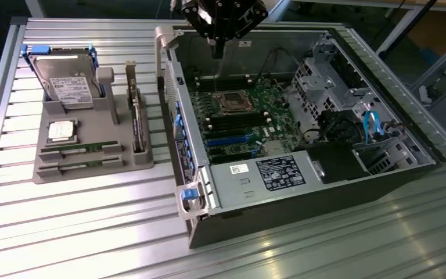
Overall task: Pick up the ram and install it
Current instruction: 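Reach for the ram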
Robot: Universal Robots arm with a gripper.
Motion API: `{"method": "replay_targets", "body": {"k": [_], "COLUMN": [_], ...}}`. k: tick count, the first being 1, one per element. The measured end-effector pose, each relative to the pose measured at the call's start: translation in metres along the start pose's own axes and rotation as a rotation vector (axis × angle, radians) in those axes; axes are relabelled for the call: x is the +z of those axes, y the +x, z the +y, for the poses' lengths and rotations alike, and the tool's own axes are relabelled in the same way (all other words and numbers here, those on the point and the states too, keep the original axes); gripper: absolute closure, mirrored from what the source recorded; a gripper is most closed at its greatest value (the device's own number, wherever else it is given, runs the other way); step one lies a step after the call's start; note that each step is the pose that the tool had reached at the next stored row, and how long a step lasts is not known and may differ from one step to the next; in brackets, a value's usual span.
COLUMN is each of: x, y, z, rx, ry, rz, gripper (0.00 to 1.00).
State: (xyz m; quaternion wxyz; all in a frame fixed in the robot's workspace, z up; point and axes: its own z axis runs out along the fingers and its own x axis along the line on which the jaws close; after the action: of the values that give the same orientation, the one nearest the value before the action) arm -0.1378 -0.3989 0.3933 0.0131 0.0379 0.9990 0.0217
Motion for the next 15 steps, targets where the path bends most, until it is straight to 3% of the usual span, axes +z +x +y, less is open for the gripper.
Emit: {"method": "replay_targets", "body": {"k": [15], "x": [-0.0017], "y": [0.064], "z": [-0.0049], "rx": [0.000], "ry": [-0.0001], "rz": [0.0000], "gripper": [0.90]}}
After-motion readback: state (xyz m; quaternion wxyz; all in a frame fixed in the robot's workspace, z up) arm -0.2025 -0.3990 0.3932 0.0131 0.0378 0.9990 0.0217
